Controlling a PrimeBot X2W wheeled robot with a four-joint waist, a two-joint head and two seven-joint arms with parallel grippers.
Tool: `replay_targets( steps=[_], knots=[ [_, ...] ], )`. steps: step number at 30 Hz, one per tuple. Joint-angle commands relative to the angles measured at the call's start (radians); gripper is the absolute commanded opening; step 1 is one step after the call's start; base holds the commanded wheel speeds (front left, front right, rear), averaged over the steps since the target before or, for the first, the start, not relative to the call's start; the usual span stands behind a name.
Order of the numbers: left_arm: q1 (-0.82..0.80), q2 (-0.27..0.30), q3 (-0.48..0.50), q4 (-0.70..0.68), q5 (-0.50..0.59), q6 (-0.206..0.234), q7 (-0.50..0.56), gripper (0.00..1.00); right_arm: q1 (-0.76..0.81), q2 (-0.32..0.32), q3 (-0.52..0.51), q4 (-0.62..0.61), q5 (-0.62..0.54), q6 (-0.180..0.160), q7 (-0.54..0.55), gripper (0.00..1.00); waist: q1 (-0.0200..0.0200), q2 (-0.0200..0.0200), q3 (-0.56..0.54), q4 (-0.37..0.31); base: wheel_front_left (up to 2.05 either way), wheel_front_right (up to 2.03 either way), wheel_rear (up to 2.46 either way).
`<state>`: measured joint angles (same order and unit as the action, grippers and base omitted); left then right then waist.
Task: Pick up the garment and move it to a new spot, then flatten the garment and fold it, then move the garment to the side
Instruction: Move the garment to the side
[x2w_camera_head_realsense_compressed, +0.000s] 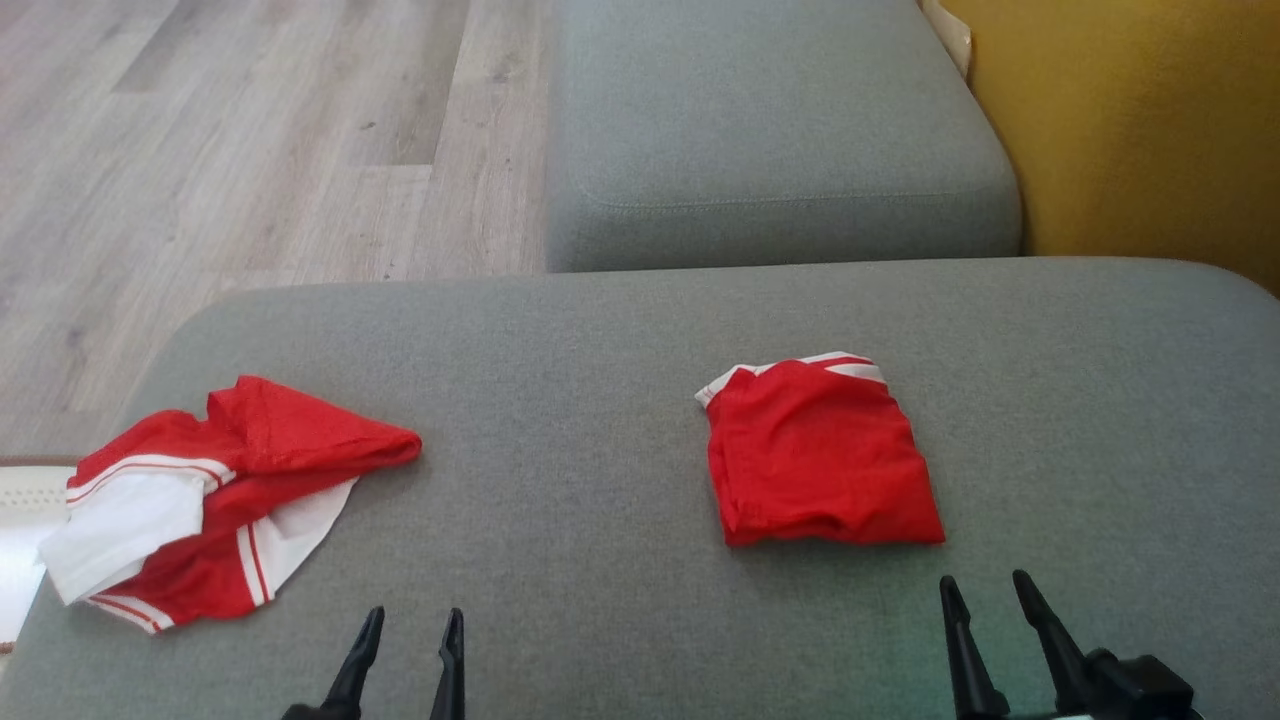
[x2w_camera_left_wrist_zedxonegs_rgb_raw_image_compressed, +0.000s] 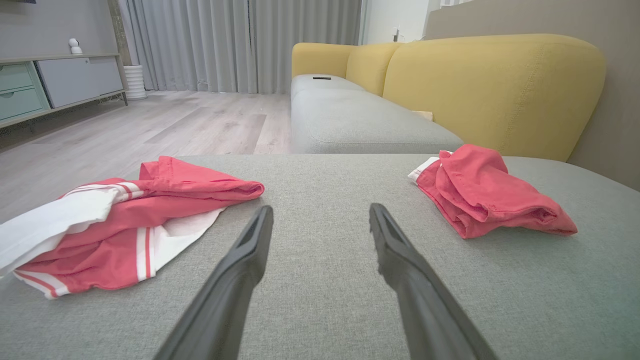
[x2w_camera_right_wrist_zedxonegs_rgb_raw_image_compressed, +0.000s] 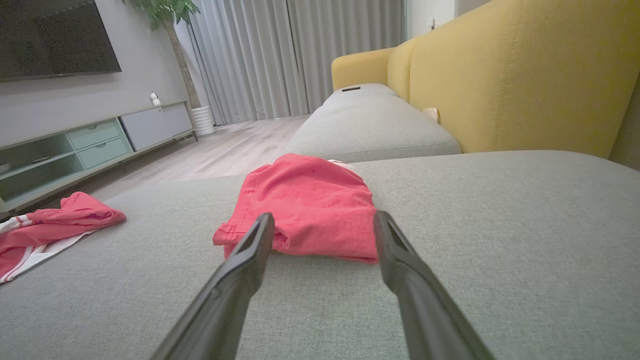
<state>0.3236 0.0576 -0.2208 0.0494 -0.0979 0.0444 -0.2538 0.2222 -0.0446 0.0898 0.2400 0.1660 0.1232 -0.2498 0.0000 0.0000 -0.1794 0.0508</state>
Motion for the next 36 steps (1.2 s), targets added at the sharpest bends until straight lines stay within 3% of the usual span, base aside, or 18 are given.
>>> replay_targets(
  steps=[1,19,29,36],
  knots=[
    [-0.056,-0.007,0.02,-0.035,-0.005,0.005,-0.008,1.0,-0.037,-0.006,0.026,-0.03,-0.001,0.008,-0.012,1.0,0.0,0.0,0.005,0.0,0.0,0.0,0.0],
    [-0.1,-0.007,0.004,-0.046,-0.012,0.012,-0.008,1.0,-0.126,-0.008,0.038,0.016,-0.009,0.008,-0.012,1.0,0.0,0.0,0.091,0.021,0.0,0.0,0.0],
    [-0.185,-0.007,-0.029,-0.035,-0.024,-0.004,-0.008,1.0,-0.401,-0.051,0.017,0.28,0.058,0.008,0.006,1.0,0.0,0.0,0.181,0.055,0.0,0.0,0.0],
    [-0.227,-0.007,-0.059,-0.045,-0.032,-0.005,-0.008,1.0,-0.593,-0.155,0.049,0.449,0.134,0.008,0.161,1.0,0.0,0.0,0.247,0.077,0.0,0.0,0.0]
  ],
)
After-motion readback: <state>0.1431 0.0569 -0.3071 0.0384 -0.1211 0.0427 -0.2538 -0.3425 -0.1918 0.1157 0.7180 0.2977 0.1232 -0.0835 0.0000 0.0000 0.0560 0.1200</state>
